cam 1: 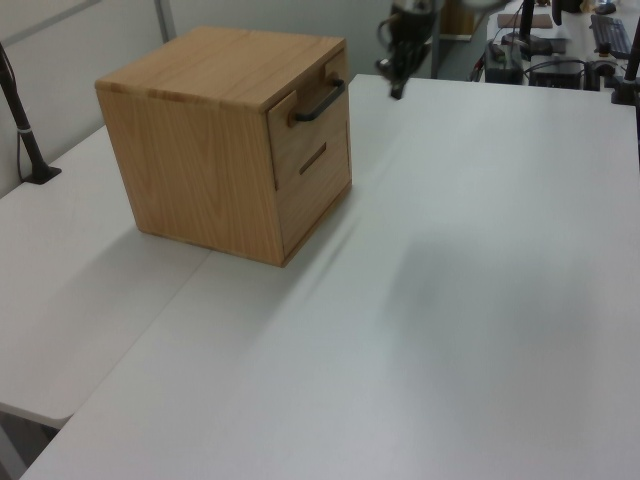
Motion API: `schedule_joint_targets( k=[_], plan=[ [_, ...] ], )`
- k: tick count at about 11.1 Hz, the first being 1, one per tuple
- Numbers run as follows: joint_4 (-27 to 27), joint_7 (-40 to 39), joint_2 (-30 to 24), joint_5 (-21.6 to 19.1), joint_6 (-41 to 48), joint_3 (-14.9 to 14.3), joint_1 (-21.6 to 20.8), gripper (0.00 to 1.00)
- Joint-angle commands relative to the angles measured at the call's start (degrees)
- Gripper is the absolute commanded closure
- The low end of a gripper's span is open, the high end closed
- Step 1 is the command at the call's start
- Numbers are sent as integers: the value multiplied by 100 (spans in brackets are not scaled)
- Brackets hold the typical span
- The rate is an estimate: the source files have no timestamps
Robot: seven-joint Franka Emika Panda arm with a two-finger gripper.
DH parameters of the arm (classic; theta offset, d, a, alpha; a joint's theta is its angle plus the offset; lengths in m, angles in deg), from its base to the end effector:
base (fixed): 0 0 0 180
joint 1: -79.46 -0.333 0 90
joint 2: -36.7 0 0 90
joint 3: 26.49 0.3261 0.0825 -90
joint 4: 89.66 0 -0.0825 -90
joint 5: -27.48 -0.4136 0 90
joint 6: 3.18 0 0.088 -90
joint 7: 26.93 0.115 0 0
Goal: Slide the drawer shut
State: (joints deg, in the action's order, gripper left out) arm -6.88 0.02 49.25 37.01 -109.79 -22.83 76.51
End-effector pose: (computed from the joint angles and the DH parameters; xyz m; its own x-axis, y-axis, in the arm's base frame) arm 0.6773 0.0598 0.5828 0.9214 -0.3055 0.2403 -0.3254 -0.9444 0.0474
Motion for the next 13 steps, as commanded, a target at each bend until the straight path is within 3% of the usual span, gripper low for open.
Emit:
schedule_joint_targets(
  k=[1, 2, 3, 6, 9, 13],
  plan=[
    [318, -304, -875, -670, 1341, -76, 14, 91],
    [344, -322, -1008, -854, 1676, -85, 14, 22],
    [388, -348, -1070, -865, 1879, -85, -3, 3],
    [669, -716, -1307, -813, 1777, -173, -21, 0],
    [688, -2706, -1264, -821, 1328, -523, 14, 0],
    [652, -2959, -1255, -865, 1301, -639, -3, 0]
  ],
)
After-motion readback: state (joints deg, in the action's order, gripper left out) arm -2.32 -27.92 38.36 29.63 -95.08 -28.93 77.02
